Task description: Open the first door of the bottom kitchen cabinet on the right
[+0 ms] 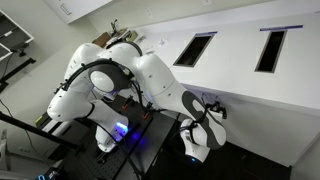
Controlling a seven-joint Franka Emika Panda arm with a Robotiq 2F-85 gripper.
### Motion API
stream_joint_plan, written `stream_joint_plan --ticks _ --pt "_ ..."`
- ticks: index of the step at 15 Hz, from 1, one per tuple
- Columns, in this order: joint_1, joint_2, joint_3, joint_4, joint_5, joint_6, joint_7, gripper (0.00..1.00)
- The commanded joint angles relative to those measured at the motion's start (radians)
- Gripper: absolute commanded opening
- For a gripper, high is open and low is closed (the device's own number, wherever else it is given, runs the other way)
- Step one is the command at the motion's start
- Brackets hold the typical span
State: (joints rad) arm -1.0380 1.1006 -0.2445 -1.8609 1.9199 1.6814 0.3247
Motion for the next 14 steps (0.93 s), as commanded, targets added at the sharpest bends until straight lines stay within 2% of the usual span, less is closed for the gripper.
stream_joint_plan --ticks 1,6,14 --pt "0.007 -0.011 -0.023 -0.021 0.002 -0.008 0.015 0.03" --pt "-0.018 0.010 -0.062 0.005 -0.040 -0.028 0.019 0.03" --pt "-0.096 0.070 -0.138 0.118 -0.233 -0.133 0.029 0.03"
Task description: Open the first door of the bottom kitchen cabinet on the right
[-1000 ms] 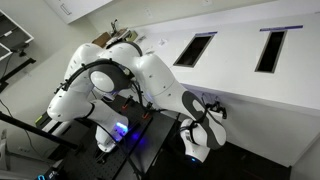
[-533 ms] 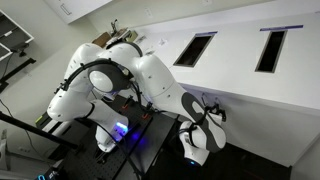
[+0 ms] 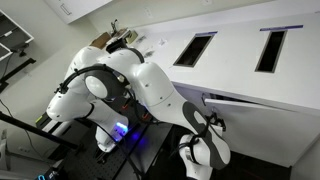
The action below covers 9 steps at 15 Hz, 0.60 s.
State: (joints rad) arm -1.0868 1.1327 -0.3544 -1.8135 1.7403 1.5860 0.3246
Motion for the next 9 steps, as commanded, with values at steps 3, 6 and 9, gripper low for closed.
stream_joint_plan --ticks 3,6,9 --pt "-0.094 0.068 -0.045 0.141 -0.126 -0.065 0.039 0.03" --pt "-0.147 0.091 -0.056 0.218 -0.195 -0.084 0.044 0.03" --pt "-0.205 0.115 -0.059 0.303 -0.269 -0.096 0.048 0.03"
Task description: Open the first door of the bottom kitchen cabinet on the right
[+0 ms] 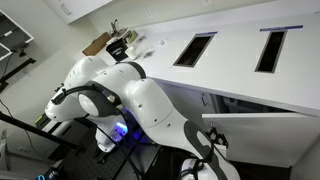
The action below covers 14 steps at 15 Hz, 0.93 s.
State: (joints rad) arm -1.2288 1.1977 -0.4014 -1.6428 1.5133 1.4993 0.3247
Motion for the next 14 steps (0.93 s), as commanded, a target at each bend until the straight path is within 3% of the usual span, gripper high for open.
stream_joint_plan --ticks 1,11,12,14 --pt "-0.081 0.055 -0.012 0.156 -0.065 -0.008 0.046 0.03" --pt "-0.242 0.086 0.020 0.381 -0.234 0.083 0.028 0.03" --pt "-0.244 0.078 0.022 0.385 -0.253 0.095 0.027 0.35" --pt "-0.238 0.056 0.023 0.388 -0.301 0.107 0.018 0.44"
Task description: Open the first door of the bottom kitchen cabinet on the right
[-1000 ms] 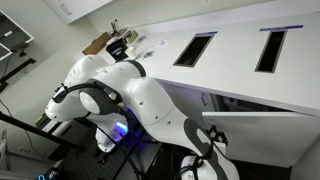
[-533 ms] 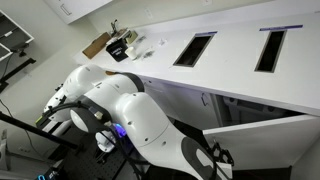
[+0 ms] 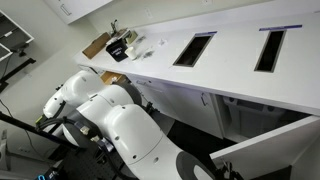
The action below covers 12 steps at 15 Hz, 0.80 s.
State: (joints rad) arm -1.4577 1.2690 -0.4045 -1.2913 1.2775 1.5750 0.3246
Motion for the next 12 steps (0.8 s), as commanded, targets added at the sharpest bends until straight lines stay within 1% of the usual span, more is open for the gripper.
stream_joint_plan --ticks 1,2,4,5,6,7,9,12 --pt "-0.003 -0.027 0.026 0.040 -0.093 0.036 0.016 0.50" --pt "0.012 -0.047 0.022 0.031 -0.131 0.038 0.012 0.58" --pt "0.047 -0.102 0.008 -0.002 -0.214 0.055 0.001 0.72" --pt "0.063 -0.126 0.002 -0.017 -0.260 0.062 0.002 0.81" --pt "0.084 -0.167 -0.006 -0.047 -0.308 0.080 0.001 0.89" --pt "0.103 -0.209 -0.011 -0.081 -0.349 0.099 0.002 0.96" --pt "0.143 -0.291 -0.028 -0.150 -0.432 0.150 0.006 1.00" --pt "0.206 -0.421 -0.057 -0.267 -0.549 0.251 0.023 1.00"
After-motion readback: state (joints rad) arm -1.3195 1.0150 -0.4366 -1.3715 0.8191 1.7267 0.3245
